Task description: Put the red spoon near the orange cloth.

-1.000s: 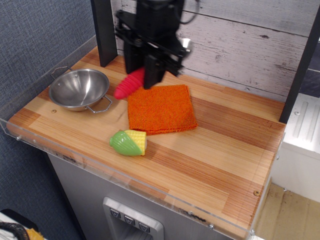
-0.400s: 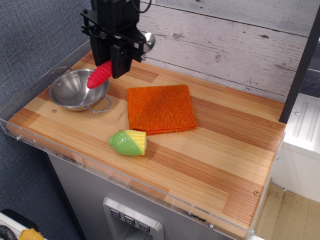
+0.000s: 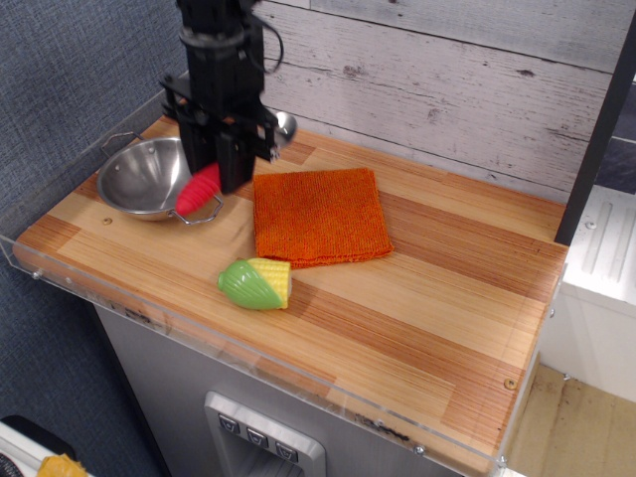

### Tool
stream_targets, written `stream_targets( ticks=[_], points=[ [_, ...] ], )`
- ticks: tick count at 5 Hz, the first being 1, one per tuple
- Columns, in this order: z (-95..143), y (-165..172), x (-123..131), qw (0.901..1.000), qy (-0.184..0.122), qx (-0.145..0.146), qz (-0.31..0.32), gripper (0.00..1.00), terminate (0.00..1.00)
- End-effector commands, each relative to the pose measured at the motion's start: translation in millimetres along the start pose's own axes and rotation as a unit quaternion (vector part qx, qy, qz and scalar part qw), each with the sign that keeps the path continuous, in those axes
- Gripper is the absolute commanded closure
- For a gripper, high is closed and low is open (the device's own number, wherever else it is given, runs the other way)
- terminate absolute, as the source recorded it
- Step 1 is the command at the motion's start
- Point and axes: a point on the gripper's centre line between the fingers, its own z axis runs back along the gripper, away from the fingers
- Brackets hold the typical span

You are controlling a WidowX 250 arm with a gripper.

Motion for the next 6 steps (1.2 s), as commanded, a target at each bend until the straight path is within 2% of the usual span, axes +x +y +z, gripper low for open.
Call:
stream_targets(
  ticks=[1,2,3,4,6],
  points=[
    [-20,-10,-3,0.9999,0.008,-0.012,-0.009,1.0,0.0],
    [-32,-15,-4,0.9995,0.018,-0.023,-0.014,1.0,0.0],
    [-33,-17,-6,0.9994,0.022,-0.026,-0.009,1.0,0.0],
    [-33,-18,-6,0.9992,0.028,-0.028,-0.007,0.0,0.0],
    [-31,-22,-5,0.9992,0.029,-0.027,-0.006,0.0,0.0]
  ],
)
